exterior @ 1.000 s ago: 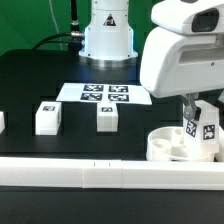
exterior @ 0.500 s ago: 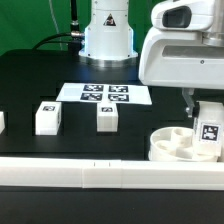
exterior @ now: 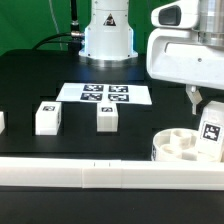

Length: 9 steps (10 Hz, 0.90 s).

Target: Assemble stool

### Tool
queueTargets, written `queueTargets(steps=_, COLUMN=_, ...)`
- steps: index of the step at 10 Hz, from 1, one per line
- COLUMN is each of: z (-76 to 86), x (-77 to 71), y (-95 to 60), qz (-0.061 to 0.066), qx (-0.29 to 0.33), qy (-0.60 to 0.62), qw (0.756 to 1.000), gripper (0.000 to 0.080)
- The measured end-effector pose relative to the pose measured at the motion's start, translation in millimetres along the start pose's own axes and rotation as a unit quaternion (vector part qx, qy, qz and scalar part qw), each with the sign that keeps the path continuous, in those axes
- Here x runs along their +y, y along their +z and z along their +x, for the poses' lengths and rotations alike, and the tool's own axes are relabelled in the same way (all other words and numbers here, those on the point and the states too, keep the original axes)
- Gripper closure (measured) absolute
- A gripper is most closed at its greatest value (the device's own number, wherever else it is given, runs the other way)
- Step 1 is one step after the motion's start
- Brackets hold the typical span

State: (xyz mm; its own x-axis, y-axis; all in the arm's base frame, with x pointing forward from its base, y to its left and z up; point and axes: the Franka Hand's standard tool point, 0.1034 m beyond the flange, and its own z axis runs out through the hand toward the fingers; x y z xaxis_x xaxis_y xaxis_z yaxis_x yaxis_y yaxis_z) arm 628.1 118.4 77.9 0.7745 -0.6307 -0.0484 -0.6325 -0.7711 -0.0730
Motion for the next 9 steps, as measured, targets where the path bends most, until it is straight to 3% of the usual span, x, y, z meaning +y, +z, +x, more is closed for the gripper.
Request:
queueTargets(steps=1, z=0.3, x=0.1, y=0.2, qz=0.003, qx=-0.001, qy=0.044, qw=0.999, gripper=0.0462)
queueTargets(steps=3, z=1.8, x=1.4, y=-0.3, qz=0.030, qx=-0.013, qy=0.170, qw=0.985, gripper=0.0462)
queueTargets(steps=4, z=1.9, x=1.3, y=-0.3, qz=0.035, qx=-0.020, qy=0.213, qw=0.976, gripper=0.0462)
queueTargets(steps=6, z=1.9, x=1.7, y=-0.5, qz=0.056, qx=-0.040, qy=0.320, qw=0.945, gripper=0.0462)
queueTargets(steps=9, z=-0.9, x=-0.2, y=0.0, qz=0.055, qx=-0.056, qy=0.437, qw=0.896, gripper=0.0462)
